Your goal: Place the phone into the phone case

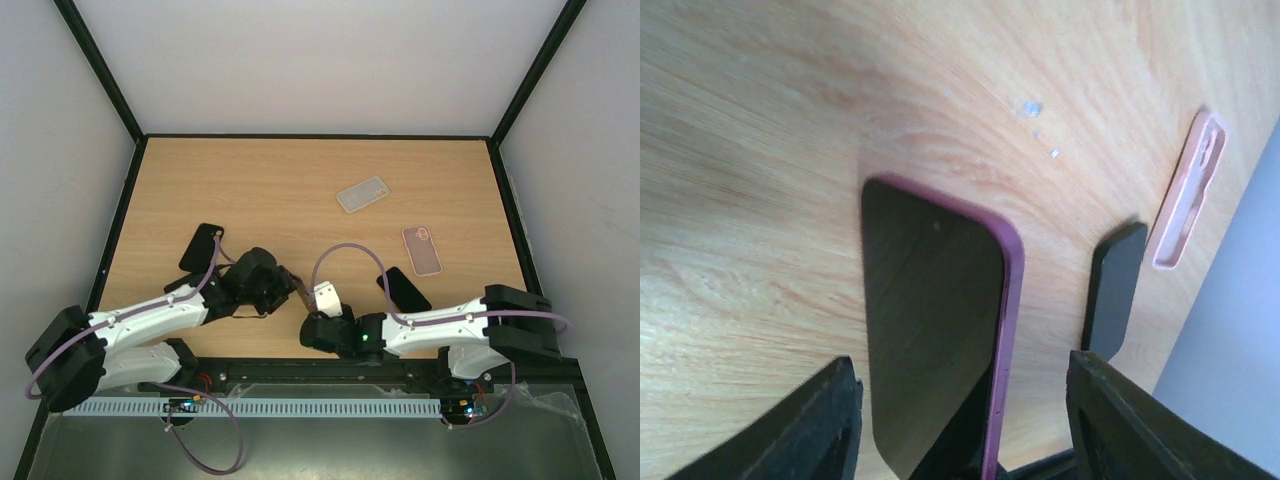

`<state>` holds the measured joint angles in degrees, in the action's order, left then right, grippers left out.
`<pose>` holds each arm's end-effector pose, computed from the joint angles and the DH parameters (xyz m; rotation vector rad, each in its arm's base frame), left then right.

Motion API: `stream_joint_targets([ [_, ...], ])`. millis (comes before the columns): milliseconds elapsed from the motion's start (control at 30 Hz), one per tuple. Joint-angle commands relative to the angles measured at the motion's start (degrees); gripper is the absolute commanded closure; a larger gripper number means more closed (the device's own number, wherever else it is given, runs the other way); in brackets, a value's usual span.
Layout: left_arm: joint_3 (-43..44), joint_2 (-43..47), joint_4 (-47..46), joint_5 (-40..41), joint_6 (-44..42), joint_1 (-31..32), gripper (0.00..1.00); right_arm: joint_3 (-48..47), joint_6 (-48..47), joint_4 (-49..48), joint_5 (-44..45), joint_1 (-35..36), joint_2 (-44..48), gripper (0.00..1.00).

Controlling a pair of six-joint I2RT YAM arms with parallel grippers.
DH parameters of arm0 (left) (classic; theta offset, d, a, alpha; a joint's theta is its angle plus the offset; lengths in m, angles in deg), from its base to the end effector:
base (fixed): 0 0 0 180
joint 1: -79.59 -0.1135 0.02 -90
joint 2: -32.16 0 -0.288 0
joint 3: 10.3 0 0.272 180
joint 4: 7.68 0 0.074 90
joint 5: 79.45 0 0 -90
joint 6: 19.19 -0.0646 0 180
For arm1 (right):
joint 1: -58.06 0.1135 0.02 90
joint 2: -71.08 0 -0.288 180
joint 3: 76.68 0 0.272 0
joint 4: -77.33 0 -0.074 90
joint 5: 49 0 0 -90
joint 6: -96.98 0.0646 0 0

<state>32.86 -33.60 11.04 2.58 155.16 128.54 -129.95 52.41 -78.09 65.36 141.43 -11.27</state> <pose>0.1617 -0.1993 0.1805 -0.7342 2.5781 -1.1867 0.0609 0.2930 0.1597 -0.6323 2.3735 0.4967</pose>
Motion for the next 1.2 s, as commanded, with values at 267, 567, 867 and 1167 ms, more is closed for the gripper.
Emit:
stream_joint_targets([
  [267, 11.78, 2.87, 25.13, 25.47, -20.55, -12.55, 0.27, 6.15, 4.21, -3.78, 5.21, -0.24, 8.75, 0.98],
  [567, 14.74, -6.64, 24.33, 26.04, -42.71, -27.66, 0.26, 9.25, 3.79, -6.02, 3.85, -0.2, 13.95, 0.98],
  [867, 10.21, -13.79, 15.02, 18.29, -49.87, -38.54, 0.31, 11.02, 4.18, -5.66, 4.3, -0.2, 16.46, 0.98],
  [1167, 13.26, -22.53, 12.23, 19.81, -54.71, -38.49, 0.36, 12.15, 4.47, -5.58, 5.12, -0.23, 19.51, 0.98],
])
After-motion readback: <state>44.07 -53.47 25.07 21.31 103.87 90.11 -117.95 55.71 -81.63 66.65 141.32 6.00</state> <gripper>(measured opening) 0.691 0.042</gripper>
